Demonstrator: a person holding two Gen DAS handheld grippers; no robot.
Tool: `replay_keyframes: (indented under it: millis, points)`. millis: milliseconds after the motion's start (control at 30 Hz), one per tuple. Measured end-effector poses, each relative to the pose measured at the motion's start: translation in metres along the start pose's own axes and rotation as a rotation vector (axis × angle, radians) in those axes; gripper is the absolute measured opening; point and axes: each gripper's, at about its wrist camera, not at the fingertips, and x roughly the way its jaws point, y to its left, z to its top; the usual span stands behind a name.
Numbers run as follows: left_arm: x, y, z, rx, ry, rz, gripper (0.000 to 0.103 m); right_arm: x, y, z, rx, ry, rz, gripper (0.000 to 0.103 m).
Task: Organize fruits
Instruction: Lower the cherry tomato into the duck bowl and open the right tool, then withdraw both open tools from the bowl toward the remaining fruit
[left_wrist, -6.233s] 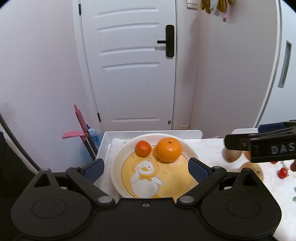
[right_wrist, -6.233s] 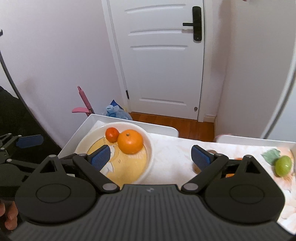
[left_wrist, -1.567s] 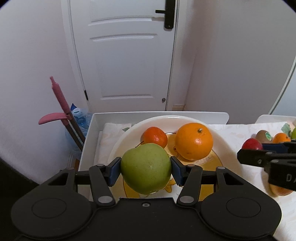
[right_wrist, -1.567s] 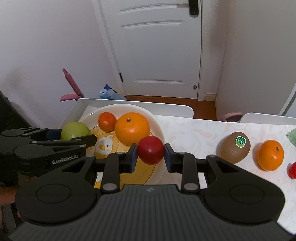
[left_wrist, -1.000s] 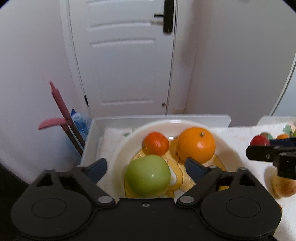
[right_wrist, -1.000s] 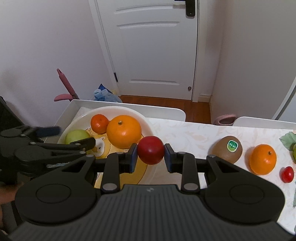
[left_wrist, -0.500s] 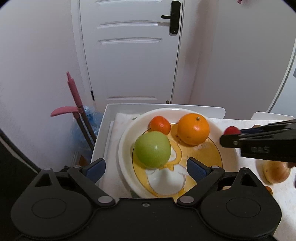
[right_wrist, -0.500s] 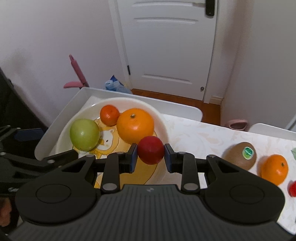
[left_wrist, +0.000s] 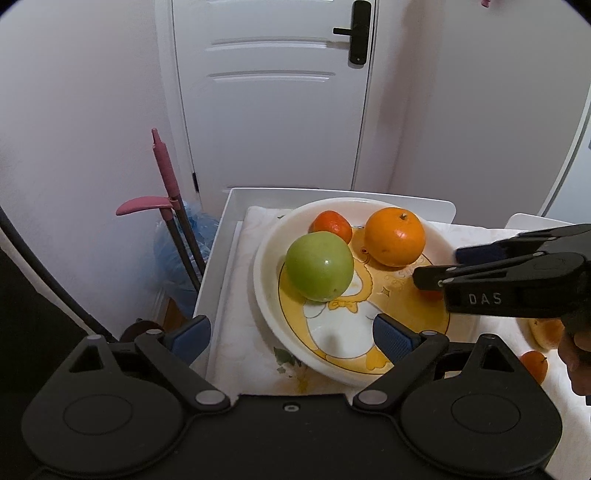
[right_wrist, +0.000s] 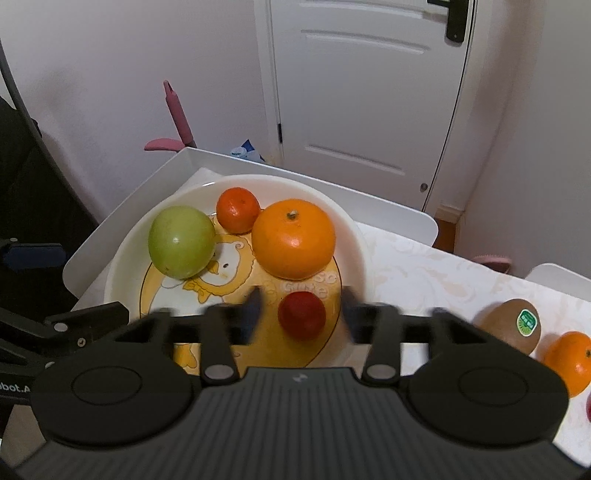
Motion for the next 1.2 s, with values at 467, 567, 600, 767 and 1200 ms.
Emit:
replay_keyframes:
  millis: [467,567,600,767,1200]
  points:
    - [-0.019,-0.003,0.0,-0.022,-0.029,-0.005,0.097,-0.035,-0.004,-0.001,0.045,-0.043,-0.002,0.094]
    - [-0.026,-0.006,0.0,-0.023,-0.034,-0.01,0.097,-0.046,-0.005,-0.003,0.059,-0.052,-0.006,0.094]
    - [-0.029,-0.007,0.001,-0.022,-0.036,-0.011,0.097,-0.051,-0.006,-0.003,0.067,-0.052,-0.007,0.094]
    - [-0.046,-0.013,0.004,-0.019,-0.063,-0.025,0.098,-0.078,-0.009,-0.009,0.098,-0.075,-0.027,0.103]
    - [-0.093,-0.057,0.0,-0.008,-0.117,0.009,0.102,-0.166,-0.058,-0.049,0.142,-0.142,-0.063,0.103]
